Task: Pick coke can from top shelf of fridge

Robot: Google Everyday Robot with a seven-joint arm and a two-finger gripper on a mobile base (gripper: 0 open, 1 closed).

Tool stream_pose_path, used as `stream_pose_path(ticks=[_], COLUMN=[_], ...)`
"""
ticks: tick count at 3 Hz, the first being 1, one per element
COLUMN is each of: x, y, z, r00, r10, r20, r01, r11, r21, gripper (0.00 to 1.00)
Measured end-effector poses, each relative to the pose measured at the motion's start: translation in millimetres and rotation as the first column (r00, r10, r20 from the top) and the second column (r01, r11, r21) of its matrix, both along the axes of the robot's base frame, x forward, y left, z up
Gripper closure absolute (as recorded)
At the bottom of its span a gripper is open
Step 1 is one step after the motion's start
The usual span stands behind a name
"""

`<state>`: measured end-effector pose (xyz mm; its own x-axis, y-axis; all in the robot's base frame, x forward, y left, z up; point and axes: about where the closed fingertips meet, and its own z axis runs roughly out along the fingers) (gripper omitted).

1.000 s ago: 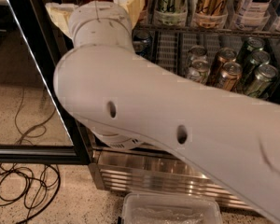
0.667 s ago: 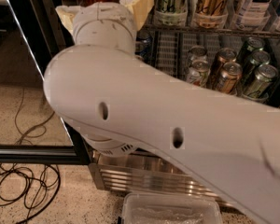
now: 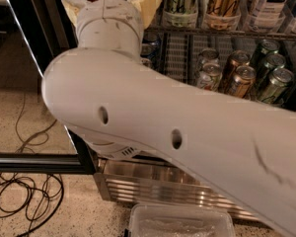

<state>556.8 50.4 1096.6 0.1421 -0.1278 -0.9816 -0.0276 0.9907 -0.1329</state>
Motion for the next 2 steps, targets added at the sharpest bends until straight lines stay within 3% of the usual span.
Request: stream_pose_path(ticks=[2], x=[17.5], y=[-15.8], z=[-8.7], r00=[0.9988], r10=[-0.048], r20=[0.011], r01=[0.048], r11=[0.999], r21=[-0.02], gripper=[0.17])
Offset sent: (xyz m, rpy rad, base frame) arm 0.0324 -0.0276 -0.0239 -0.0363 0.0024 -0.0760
